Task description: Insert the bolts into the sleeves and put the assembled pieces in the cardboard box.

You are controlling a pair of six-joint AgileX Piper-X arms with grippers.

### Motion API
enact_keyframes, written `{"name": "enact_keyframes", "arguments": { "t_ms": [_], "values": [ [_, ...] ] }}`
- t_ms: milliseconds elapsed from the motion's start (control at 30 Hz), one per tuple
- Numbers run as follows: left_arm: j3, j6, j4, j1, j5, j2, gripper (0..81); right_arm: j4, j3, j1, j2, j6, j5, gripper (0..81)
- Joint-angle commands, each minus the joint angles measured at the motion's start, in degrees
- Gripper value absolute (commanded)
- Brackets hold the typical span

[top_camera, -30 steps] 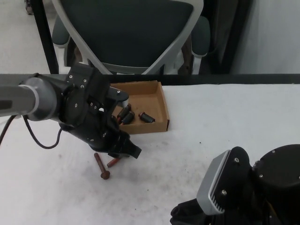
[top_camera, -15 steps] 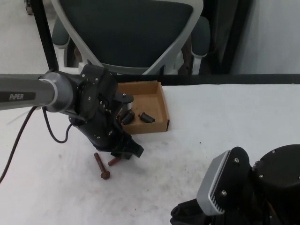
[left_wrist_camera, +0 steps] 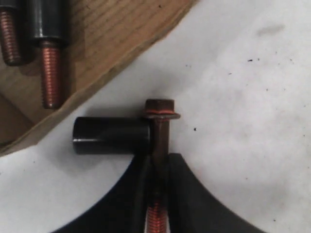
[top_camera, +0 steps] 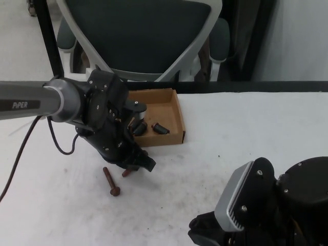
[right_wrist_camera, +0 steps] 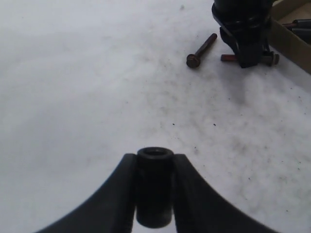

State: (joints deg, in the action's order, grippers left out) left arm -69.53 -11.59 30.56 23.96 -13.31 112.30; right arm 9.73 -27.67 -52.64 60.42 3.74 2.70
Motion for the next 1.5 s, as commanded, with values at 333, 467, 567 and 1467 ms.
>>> {"name": "enact_keyframes", "arguments": {
  "t_ms": [333, 467, 567, 1467],
  "values": [
    [13.49, 2.54, -11.78, -0.51, -17.91, -12.73, 0.8, -19.97, 9.73, -0.18, -0.77, -3.74, -0.25, 0.3],
    [24.32, 7.98, -25.22, -0.51, -19.37, -21.09, 0.8, -21.18, 10.59, -0.45, -0.77, -4.12, -0.08, 0.3],
    [33.05, 13.05, -36.4, -0.51, -21.24, -27.09, 0.8, -22.15, 10.59, -0.43, -0.77, -5.12, 1.33, 0.3],
    [69.53, 35.99, -110.56, -0.37, -25.01, -43.76, 0.8, -50.83, 10.38, -3.65, 16.41, -12.78, 8.55, 0.3]
  ]
}}
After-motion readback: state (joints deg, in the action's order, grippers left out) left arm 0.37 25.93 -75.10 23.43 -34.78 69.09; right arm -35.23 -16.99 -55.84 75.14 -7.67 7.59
